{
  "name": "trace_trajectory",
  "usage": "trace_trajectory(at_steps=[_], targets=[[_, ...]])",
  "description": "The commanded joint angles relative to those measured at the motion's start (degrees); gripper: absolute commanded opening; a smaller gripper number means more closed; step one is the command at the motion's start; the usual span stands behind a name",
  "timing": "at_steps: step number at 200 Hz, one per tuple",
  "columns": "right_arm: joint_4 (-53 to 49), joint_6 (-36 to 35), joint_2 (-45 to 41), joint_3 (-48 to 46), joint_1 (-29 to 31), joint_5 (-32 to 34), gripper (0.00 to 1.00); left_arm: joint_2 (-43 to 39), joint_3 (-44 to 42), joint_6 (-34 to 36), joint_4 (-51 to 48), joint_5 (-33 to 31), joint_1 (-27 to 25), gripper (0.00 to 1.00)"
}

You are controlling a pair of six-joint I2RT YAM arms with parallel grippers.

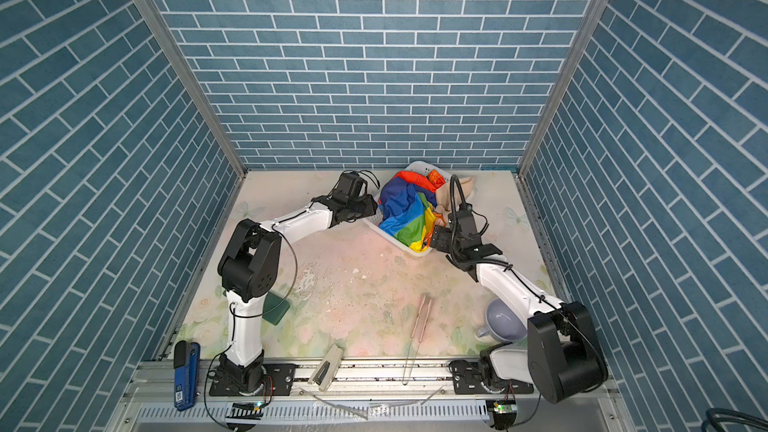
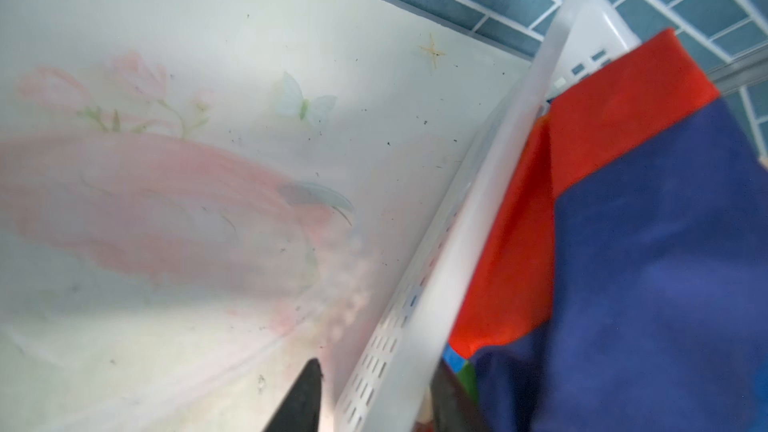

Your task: Fold and stack the shorts

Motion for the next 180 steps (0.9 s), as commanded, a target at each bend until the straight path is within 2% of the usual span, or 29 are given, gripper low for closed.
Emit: trace_trajectory(at_steps=[1,22,39,77,107,125,149,169,180], targets=[[-4.2,1.2,4.2,7.5,-6.8,2.5,0.90,-0.3,1.1,2.8,-2.2,-0.4,-0.4,0.32],[-3.6,2.0,8.9,12.1,-12.2,-0.3,0.90,-1.2,1.4,4.3,-4.0,-1.0,-0.3,0.31],[-3.7,1.9,13.7,17.2,-15.1,-4.0,0.90,-3.2,0.4,5.4,-4.5,-1.7,-0.4,0.34],[-4.6,1.6,25.0,29.3,-17.7,-9.9,0.87,-7.7,-2.2,7.3,-5.2,-4.1,-0.3,0.37],[-5.8,1.8,32.6,37.5,-18.2,-14.9,0.85,-9.4,-3.1,7.3,-6.3,-3.1,-0.3,0.46],[-7.2,2.6,37.1,41.2,-18.2,-16.4,0.83,-11.1,-5.3,6.7,-5.7,-2.8,-0.3,0.56],[-6.8,3.9,40.0,41.5,-18.2,-18.1,0.74,-12.2,-8.6,5.0,-3.9,-1.9,-0.4,0.64],[-2.9,6.0,37.9,36.2,-18.1,-17.9,0.64,-11.4,-10.3,3.1,-2.2,-0.1,-0.6,0.65],[-0.2,7.0,35.3,31.9,-18.1,-17.5,0.55,-10.8,-10.9,2.0,-1.3,0.6,-0.9,0.65]])
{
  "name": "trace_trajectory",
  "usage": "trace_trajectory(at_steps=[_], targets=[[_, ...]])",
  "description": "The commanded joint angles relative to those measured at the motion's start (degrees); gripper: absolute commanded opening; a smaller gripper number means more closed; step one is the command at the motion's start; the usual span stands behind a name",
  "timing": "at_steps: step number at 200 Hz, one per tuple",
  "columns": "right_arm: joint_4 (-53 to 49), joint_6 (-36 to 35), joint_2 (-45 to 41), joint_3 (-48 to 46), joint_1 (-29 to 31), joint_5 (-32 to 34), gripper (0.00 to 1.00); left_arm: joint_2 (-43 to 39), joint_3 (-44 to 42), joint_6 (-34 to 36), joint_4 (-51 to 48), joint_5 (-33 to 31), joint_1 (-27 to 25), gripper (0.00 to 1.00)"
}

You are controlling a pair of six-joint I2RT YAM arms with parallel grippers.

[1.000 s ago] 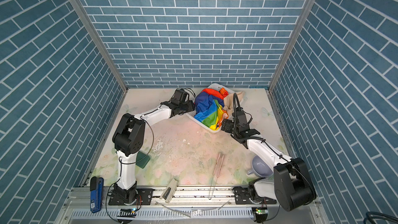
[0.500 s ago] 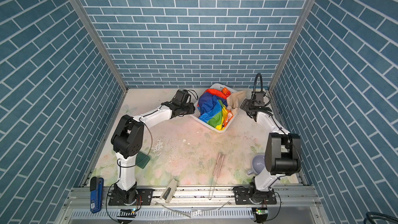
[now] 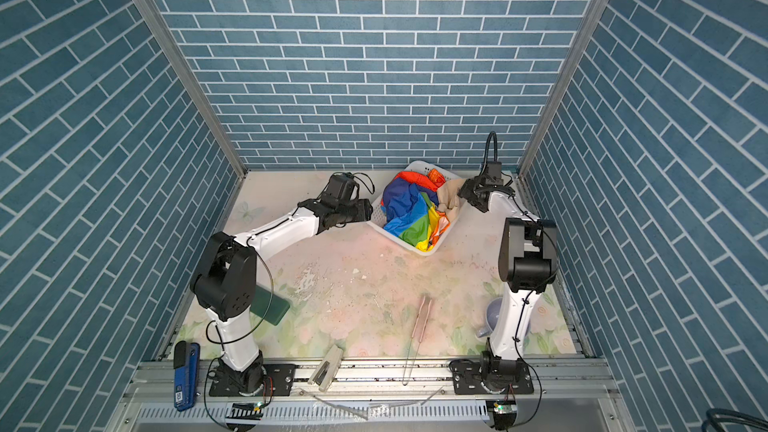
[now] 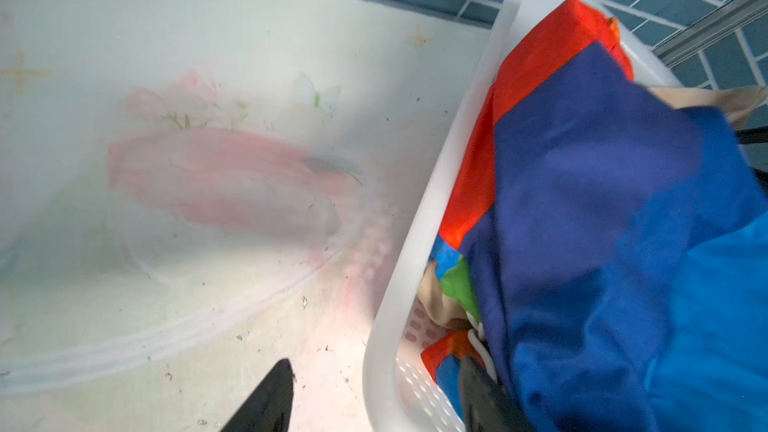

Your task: Fold and stack the shorts

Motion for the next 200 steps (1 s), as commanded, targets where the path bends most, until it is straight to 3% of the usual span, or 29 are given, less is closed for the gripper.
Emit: trace_trajectory(at_steps=[1,34,63,101,151,180,200], targets=[[3.4,3.7,-4.0,-6.5,-0.1,-0.8,0.54,0.9,-1.7,-2.5,2.2,2.1,-0.4,0.65],[8.2,7.2,-15.3,-20.2,-0.1,2.0,0.29,3.2,-0.2,-3.5,3.4,2.7,-2.5,0.65],[14.4,16.1,-27.8,-35.4,0.2,3.7,0.19,7.1,4.7,-3.7,3.2,3.6,-4.3,0.65],[18.0,26.7,-44.8,-52.2,2.2,11.5,0.19,13.8,13.9,-4.2,2.4,5.1,-6.7,0.64],[12.0,32.9,-60.9,-61.4,2.7,20.8,0.18,22.1,28.5,-3.1,-1.1,6.2,-9.7,0.63],[12.0,36.2,-65.4,-63.4,2.8,27.2,0.16,23.7,35.3,-0.5,-4.5,5.0,-9.9,0.67],[13.1,37.2,-64.8,-63.4,2.8,28.0,0.26,23.0,38.9,3.5,-9.6,0.8,-9.5,0.76]])
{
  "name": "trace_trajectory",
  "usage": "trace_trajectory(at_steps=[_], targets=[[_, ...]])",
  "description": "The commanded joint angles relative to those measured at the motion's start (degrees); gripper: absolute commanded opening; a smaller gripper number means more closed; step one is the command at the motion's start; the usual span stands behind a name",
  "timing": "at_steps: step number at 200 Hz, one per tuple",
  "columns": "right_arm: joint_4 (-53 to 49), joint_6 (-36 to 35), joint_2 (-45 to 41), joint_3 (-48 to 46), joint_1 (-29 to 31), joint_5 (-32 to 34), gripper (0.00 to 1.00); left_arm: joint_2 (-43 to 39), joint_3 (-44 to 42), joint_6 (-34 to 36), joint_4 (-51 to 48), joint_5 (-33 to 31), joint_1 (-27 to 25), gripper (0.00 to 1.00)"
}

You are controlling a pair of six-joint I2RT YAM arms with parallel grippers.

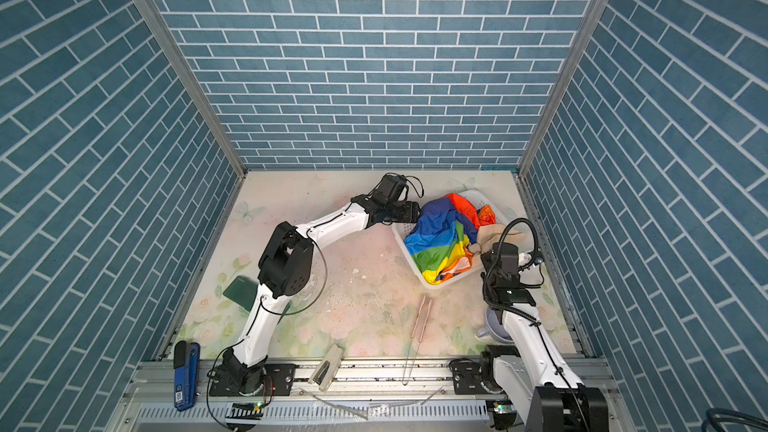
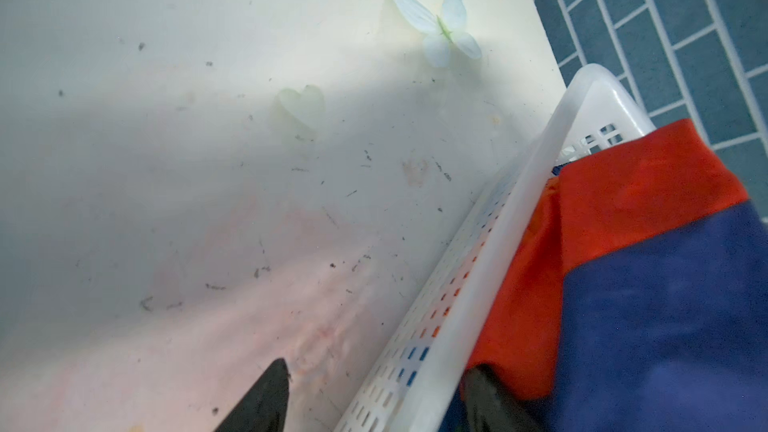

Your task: Fold and stack the shorts

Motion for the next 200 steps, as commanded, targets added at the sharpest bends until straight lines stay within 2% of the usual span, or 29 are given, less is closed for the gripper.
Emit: trace_trajectory(at_steps=[1,28,41,58,67,78,91,107,125,138,154,200], targets=[[1.7,3.9,-0.4,-0.7,0.7,4.3,0.27,-2.2,5.4,4.1,-4.2,-5.4,0.8,0.77],[1.6,3.5,2.1,-0.1,0.8,1.1,0.50,-7.3,3.4,6.6,-7.5,-9.3,3.1,0.81],[1.5,3.7,2.6,-0.6,0.9,-0.3,0.57,-12.0,-2.0,6.5,-6.8,-10.6,4.4,0.82],[1.3,3.3,2.0,-1.4,1.7,-1.5,0.62,-19.7,-13.2,5.9,-4.0,-11.6,5.4,0.82],[-0.1,2.3,1.3,-1.2,2.6,-1.3,0.66,-23.7,-19.2,5.3,-2.3,-11.3,5.3,0.75],[-2.5,1.1,0.4,-0.8,4.2,-0.3,0.68,-27.6,-25.9,3.4,0.1,-9.2,5.3,0.60],[-4.2,0.4,-0.4,-0.8,5.9,0.2,0.68,-30.7,-32.8,0.1,2.8,-6.4,5.0,0.51],[-3.7,1.2,-0.3,-1.6,7.6,-0.6,0.58,-32.1,-38.7,-3.5,6.7,-3.2,4.2,0.51],[-1.1,2.9,1.0,-2.7,9.2,-1.0,0.50,-30.8,-41.1,-5.9,10.2,-0.6,2.8,0.51],[0.8,3.7,2.8,-2.7,10.3,-0.7,0.45,-28.5,-39.3,-6.2,10.6,0.4,1.8,0.50],[4.6,4.3,5.5,-2.5,11.1,-1.0,0.41,-25.1,-35.7,-6.2,10.4,2.0,0.9,0.44],[11.0,2.6,15.5,3.1,11.4,-0.5,0.43,-15.9,-24.6,-6.5,11.1,2.8,0.4,0.43]])
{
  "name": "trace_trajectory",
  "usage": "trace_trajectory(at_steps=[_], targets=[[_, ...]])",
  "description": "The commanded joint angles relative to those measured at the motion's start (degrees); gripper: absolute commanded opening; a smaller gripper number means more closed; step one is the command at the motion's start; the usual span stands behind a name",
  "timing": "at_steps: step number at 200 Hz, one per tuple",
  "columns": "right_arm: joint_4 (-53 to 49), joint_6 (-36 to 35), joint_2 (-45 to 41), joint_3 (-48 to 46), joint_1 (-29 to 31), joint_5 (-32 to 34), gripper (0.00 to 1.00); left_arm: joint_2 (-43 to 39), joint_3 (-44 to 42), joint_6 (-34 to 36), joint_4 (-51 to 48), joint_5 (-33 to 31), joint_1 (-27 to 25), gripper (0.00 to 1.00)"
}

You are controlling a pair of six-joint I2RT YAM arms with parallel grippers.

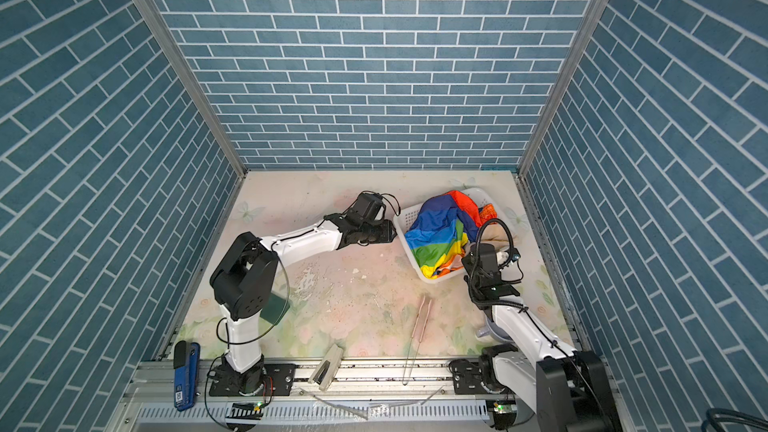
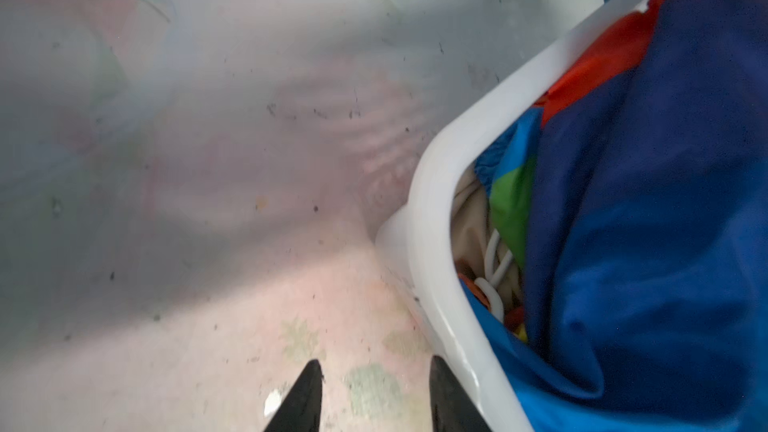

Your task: Fold and stack the shorts

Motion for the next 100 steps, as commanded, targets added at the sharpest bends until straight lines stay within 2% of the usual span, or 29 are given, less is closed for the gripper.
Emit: trace_trajectory(at_steps=[1,39,100], targets=[[4.5,0.2,5.1,3.8,0.6,-0.3,0.43,3.1,6.7,-0.3,3.0,2.4,-0.5,0.43],[9.6,-1.2,16.5,10.4,0.3,-1.8,0.58,11.6,21.1,1.0,-0.8,3.4,-0.4,0.44],[13.2,-2.0,27.6,18.1,-6.7,-8.0,0.59,23.8,39.8,1.4,-7.1,4.4,0.5,0.46]])
